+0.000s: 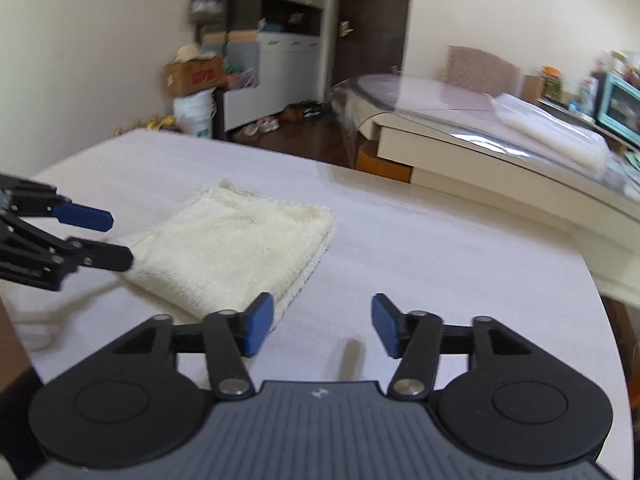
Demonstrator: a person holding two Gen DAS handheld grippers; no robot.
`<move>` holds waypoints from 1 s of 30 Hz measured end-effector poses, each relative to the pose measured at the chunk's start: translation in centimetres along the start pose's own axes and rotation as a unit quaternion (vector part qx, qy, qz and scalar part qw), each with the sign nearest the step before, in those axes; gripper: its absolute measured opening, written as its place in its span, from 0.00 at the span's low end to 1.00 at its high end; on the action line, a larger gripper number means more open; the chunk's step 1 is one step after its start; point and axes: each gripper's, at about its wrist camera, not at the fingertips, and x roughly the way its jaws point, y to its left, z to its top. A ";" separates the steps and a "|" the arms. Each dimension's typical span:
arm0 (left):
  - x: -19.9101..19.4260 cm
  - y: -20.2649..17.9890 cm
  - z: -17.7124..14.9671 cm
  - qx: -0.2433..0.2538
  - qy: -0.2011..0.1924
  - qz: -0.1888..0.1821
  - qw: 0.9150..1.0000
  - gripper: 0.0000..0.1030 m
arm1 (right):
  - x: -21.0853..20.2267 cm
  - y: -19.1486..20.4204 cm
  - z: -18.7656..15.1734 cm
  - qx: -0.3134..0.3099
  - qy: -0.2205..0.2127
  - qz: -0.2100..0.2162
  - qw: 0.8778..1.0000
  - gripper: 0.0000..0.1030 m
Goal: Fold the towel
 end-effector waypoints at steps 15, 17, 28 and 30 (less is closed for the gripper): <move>-2.6 0.2 -0.2 -0.055 -0.027 -0.007 0.998 0.94 | -3.8 1.0 -1.6 0.053 -0.018 -0.007 0.998 1.00; -2.9 0.2 -0.2 -0.063 -0.032 -0.009 0.997 0.94 | -4.3 1.3 -1.7 0.056 -0.019 -0.006 0.998 1.00; -4.4 -1.1 0.1 -0.046 -0.028 0.031 0.998 0.95 | -6.2 3.0 -2.0 0.058 -0.013 -0.047 0.997 1.00; -4.7 -0.9 0.0 -0.057 -0.030 0.022 0.998 0.98 | -6.4 3.6 -1.9 0.051 -0.011 -0.050 0.997 1.00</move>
